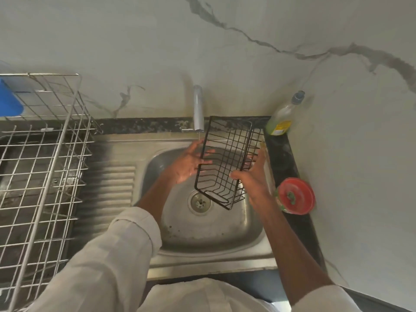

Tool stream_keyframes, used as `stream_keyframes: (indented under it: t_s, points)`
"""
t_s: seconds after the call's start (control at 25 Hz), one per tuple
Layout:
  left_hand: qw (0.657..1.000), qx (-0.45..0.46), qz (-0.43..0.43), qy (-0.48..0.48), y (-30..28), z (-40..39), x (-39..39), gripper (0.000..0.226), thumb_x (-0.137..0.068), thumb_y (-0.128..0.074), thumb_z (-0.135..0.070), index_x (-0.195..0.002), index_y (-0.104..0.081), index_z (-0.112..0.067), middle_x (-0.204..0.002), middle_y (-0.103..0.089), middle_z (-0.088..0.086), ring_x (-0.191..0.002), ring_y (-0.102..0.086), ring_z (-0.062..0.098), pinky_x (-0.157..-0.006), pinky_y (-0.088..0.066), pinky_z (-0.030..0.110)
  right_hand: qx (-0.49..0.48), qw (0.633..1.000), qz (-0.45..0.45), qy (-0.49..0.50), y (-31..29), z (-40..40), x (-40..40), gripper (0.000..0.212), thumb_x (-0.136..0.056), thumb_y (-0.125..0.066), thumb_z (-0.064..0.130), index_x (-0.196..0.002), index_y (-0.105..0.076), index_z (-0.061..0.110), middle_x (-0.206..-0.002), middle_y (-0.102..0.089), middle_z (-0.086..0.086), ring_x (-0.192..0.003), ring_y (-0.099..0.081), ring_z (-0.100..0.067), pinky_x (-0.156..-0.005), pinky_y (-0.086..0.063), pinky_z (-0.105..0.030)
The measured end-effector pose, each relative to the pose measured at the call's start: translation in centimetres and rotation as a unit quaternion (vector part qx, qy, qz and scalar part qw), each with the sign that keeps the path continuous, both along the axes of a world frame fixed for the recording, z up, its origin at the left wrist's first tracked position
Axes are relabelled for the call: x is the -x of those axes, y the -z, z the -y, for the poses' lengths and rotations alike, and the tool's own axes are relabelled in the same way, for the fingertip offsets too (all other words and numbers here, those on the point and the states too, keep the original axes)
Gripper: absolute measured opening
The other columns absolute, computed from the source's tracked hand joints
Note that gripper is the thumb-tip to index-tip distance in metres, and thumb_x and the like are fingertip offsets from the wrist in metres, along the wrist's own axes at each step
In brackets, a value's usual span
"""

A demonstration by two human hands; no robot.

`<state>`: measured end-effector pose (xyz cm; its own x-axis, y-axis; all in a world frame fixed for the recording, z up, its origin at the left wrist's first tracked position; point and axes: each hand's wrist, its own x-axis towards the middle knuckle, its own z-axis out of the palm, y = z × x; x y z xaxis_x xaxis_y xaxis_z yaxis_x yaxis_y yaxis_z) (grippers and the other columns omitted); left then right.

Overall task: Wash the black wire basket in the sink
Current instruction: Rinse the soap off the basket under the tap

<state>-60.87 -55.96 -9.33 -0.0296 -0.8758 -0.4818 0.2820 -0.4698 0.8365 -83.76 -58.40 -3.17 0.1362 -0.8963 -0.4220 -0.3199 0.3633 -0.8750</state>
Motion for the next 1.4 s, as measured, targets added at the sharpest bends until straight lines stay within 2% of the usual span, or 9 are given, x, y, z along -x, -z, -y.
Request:
stream_keyframes:
  t_s: [0.24, 0.48, 0.6, 0.72, 0.84, 0.92, 1.08, 1.28, 1.4]
  points:
    - [0.99, 0.041, 0.132, 0.007, 0.4, 0.9, -0.9, 0.041, -0.102, -0.053, 0.006, -0.13, -0.071, -0.018, -0.142, -0.068, -0.003, -0.137, -0.059, 0.019, -0.118, -0.042, 0.053, 0.046, 0.998, -0.016, -0.049, 3.5, -1.0, -0.6, 0.112, -0.07, -0.084, -0.01, -0.156, -0.019, 0.022, -0.147, -0.046, -0.004, -0.131, -0.051, -0.017, -0.082, -0.046, -0.001]
    - [0.974, 0.031, 0.222, -0.033, 2.1, -0.1, -1.6, 0.036, -0.092, -0.066, -0.011, -0.118, -0.08, -0.032, -0.129, -0.076, -0.004, -0.129, -0.062, 0.017, -0.119, -0.04, 0.059, 0.096, 0.988, -0.055, -0.105, 3.6, -0.7, -1.0, 0.106, -0.073, -0.087, -0.006, -0.158, -0.026, 0.013, -0.145, -0.046, 0.004, -0.122, -0.045, 0.005, -0.096, -0.04, -0.001]
    - [0.966, 0.02, 0.246, -0.074, 0.6, -2.5, -1.6, 0.045, -0.092, -0.068, 0.003, -0.102, -0.077, -0.039, -0.109, -0.079, -0.003, -0.105, -0.069, 0.012, -0.11, -0.05, 0.05, 0.115, 0.98, -0.094, -0.135, 2.6, 0.7, -2.0, 0.086, -0.079, -0.078, -0.011, -0.153, -0.041, 0.012, -0.139, -0.057, 0.004, -0.119, -0.056, -0.004, -0.079, -0.038, 0.007]
    - [0.957, 0.024, 0.25, -0.142, -1.1, -5.4, -1.5, 0.062, -0.089, -0.067, 0.015, -0.12, -0.067, -0.038, -0.113, -0.074, -0.009, -0.101, -0.069, 0.007, -0.101, -0.058, 0.044, 0.063, 0.977, -0.085, -0.184, 1.8, 1.6, -3.8, 0.074, -0.089, -0.065, -0.014, -0.153, -0.045, 0.015, -0.133, -0.063, -0.003, -0.106, -0.062, -0.009, -0.078, -0.046, 0.001]
    - [0.962, 0.043, 0.188, -0.191, -1.4, -8.3, -2.4, 0.099, -0.082, -0.069, 0.024, -0.157, -0.035, -0.032, -0.14, -0.059, 0.001, -0.105, -0.068, 0.01, -0.083, -0.063, 0.038, 0.018, 0.977, -0.037, -0.211, 1.6, 1.7, -6.6, 0.056, -0.095, -0.058, -0.009, -0.143, -0.053, 0.02, -0.121, -0.066, 0.004, -0.107, -0.058, -0.008, -0.101, -0.051, -0.028]
    - [0.963, 0.033, 0.21, -0.167, -0.9, -9.6, -3.0, 0.119, -0.075, -0.081, 0.012, -0.164, -0.018, -0.037, -0.15, -0.052, 0.001, -0.124, -0.062, 0.017, -0.093, -0.061, 0.043, 0.008, 0.975, -0.023, -0.222, 1.5, 2.0, -8.5, 0.042, -0.098, -0.056, -0.004, -0.129, -0.06, 0.024, -0.105, -0.067, 0.01, -0.098, -0.059, -0.002, -0.09, -0.051, -0.028]
    - [0.94, 0.023, 0.302, -0.156, -1.1, -12.3, -2.4, 0.11, -0.065, -0.096, -0.019, -0.153, -0.029, -0.027, -0.148, -0.051, -0.002, -0.139, -0.05, 0.012, -0.12, -0.042, 0.046, 0.007, 0.974, -0.029, -0.224, 2.7, 3.1, -12.0, 0.028, -0.096, -0.059, -0.005, -0.113, -0.068, 0.014, -0.108, -0.073, -0.003, -0.088, -0.063, -0.004, -0.091, -0.055, -0.033]
    - [0.911, 0.043, 0.341, -0.228, -1.0, -13.6, -0.7, 0.109, -0.058, -0.101, -0.038, -0.14, -0.03, -0.029, -0.145, -0.05, -0.004, -0.135, -0.053, 0.009, -0.115, -0.048, 0.043, 0.012, 0.971, 0.025, -0.237, 2.7, 3.4, -14.5, 0.016, -0.09, -0.076, 0.009, -0.099, -0.075, 0.022, -0.101, -0.077, 0.01, -0.104, -0.068, -0.008, -0.104, -0.05, -0.038]
    - [0.89, 0.005, 0.382, -0.249, -1.8, -13.4, 0.6, 0.104, -0.056, -0.103, -0.041, -0.13, -0.031, -0.033, -0.134, -0.055, -0.009, -0.12, -0.058, 0.002, -0.105, -0.048, 0.016, 0.047, 0.97, 0.061, -0.229, 1.7, 3.4, -15.6, 0.025, -0.084, -0.083, 0.011, -0.101, -0.071, 0.024, -0.106, -0.076, 0.004, -0.107, -0.069, -0.014, -0.103, -0.053, -0.039]
